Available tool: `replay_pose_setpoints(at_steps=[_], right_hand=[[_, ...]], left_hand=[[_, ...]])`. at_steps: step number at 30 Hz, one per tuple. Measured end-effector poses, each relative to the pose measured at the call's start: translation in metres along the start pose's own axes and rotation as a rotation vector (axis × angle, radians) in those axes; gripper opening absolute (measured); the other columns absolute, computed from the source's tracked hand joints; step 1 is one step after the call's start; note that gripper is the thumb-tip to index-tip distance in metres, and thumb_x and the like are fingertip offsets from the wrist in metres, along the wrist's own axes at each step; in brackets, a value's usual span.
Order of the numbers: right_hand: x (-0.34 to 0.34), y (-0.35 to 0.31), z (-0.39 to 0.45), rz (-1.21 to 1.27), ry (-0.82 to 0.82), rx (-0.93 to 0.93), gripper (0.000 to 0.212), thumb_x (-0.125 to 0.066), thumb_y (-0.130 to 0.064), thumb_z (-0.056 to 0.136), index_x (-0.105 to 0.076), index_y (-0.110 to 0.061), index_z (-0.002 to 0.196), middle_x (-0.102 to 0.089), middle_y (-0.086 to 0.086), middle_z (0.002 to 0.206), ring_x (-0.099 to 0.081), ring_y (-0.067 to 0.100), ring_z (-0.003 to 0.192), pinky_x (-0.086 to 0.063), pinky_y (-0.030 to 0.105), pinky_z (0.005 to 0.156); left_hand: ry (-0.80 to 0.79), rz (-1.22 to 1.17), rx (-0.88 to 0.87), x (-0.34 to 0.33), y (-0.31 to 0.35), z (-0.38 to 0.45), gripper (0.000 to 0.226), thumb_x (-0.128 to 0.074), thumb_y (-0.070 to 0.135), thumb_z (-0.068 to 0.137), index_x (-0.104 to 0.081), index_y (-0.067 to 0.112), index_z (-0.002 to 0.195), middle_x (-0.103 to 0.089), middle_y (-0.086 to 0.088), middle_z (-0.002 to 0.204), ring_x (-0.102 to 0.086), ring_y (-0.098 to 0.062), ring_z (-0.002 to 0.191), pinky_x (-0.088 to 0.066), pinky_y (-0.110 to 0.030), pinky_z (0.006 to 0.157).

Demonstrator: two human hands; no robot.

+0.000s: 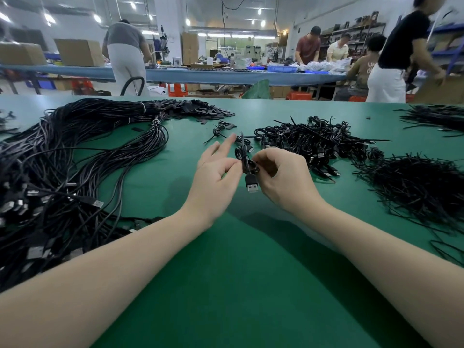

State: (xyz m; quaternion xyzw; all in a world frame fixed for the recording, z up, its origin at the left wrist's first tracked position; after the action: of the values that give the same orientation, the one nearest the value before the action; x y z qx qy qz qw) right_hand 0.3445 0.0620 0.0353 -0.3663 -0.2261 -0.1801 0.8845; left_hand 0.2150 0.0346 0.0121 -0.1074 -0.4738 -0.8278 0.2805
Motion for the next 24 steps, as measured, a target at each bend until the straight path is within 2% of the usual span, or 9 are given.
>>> replay_pose_setpoints(at_steps=[3,5,7,11,14,16,20,21,24], right_hand=[[0.002,0.002,0.002,-0.013,-0.031,0.009,0.015,-0.061,-0.001,0.082,-0.072,-0.009,0.09,-0.065,-0.006,0.075,-0.062,0.007,0.069,-0.046,0.011,0.067],[0.002,0.002,0.004,-0.038,-0.048,0.028,0.012,-0.063,-0.003,0.083,-0.072,-0.009,0.087,-0.06,-0.014,0.067,-0.054,-0.005,0.06,-0.039,0.005,0.059],[0.003,0.003,0.004,-0.042,-0.045,0.037,0.01,-0.064,-0.004,0.084,-0.072,-0.01,0.083,-0.058,-0.018,0.065,-0.051,-0.008,0.056,-0.035,0.005,0.056],[0.007,0.003,0.007,-0.072,-0.013,0.034,0.007,-0.066,-0.009,0.085,-0.073,-0.012,0.085,-0.065,-0.011,0.074,-0.055,-0.007,0.063,-0.038,0.002,0.064],[0.011,0.0,0.007,-0.112,0.015,0.066,0.006,-0.067,-0.011,0.086,-0.073,-0.01,0.087,-0.064,-0.009,0.075,-0.058,0.005,0.068,-0.042,0.006,0.067],[0.011,-0.004,0.005,-0.155,0.002,0.112,0.007,-0.066,-0.009,0.086,-0.072,-0.009,0.088,-0.064,-0.006,0.077,-0.058,0.011,0.072,-0.045,0.016,0.07],[0.006,-0.023,-0.004,-0.387,-0.046,0.362,0.013,-0.056,-0.001,0.087,-0.067,0.003,0.093,-0.066,0.017,0.088,-0.061,0.036,0.079,-0.048,0.039,0.072],[0.007,-0.024,-0.005,-0.408,-0.03,0.39,0.013,-0.056,-0.001,0.087,-0.066,0.004,0.093,-0.066,0.019,0.087,-0.061,0.037,0.078,-0.048,0.041,0.071],[0.01,-0.017,-0.003,-0.289,0.012,0.28,0.012,-0.058,-0.002,0.088,-0.067,0.0,0.095,-0.067,0.014,0.091,-0.061,0.033,0.081,-0.047,0.036,0.072]], left_hand=[[-0.018,-0.059,-0.01,-0.002,-0.002,0.001,0.036,-0.047,0.015,0.098,-0.059,0.004,0.066,-0.043,0.018,0.138,-0.033,-0.004,0.137,-0.023,-0.017,0.109],[0.0,-0.087,-0.006,-0.002,-0.001,0.001,0.033,-0.048,0.016,0.099,-0.062,0.014,0.069,-0.055,0.013,0.13,-0.044,0.0,0.124,-0.03,-0.012,0.101],[0.002,-0.098,-0.002,-0.004,0.0,0.0,0.029,-0.048,0.018,0.099,-0.063,0.029,0.077,-0.063,0.01,0.113,-0.05,-0.001,0.113,-0.033,-0.013,0.095],[-0.023,-0.145,0.056,-0.007,-0.003,0.0,0.03,-0.045,0.022,0.1,-0.065,0.027,0.078,-0.065,0.013,0.085,-0.058,-0.001,0.088,-0.043,-0.016,0.082],[-0.053,-0.236,0.144,-0.011,-0.006,-0.003,0.026,-0.044,0.028,0.099,-0.065,0.027,0.084,-0.065,0.015,0.083,-0.063,-0.009,0.08,-0.048,-0.027,0.079],[-0.084,-0.316,0.192,-0.015,-0.006,-0.005,0.023,-0.043,0.025,0.1,-0.063,0.027,0.09,-0.065,0.017,0.076,-0.065,-0.008,0.072,-0.05,-0.029,0.073],[-0.195,-0.509,0.293,-0.021,-0.009,-0.005,0.024,-0.039,0.01,0.097,-0.058,0.024,0.101,-0.072,0.006,0.077,-0.069,-0.011,0.073,-0.045,-0.026,0.064],[-0.191,-0.533,0.295,-0.02,-0.01,-0.004,0.025,-0.041,0.008,0.095,-0.058,0.024,0.103,-0.073,0.005,0.08,-0.069,-0.011,0.076,-0.045,-0.024,0.063],[-0.107,-0.48,0.187,-0.012,-0.007,-0.003,0.035,-0.052,-0.003,0.088,-0.062,0.027,0.104,-0.072,0.011,0.077,-0.063,-0.005,0.074,-0.046,-0.014,0.066]])
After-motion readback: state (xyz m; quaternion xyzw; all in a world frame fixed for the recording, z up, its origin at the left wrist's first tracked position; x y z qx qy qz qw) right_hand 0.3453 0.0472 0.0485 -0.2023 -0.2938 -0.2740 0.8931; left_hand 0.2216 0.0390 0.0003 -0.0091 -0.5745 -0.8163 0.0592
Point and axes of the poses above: each hand's wrist, its own z-axis towards the middle knuckle, its own x-axis out of the back of the hand, y = z × x, the point moved 8 cm from there along z, towards the middle knuckle
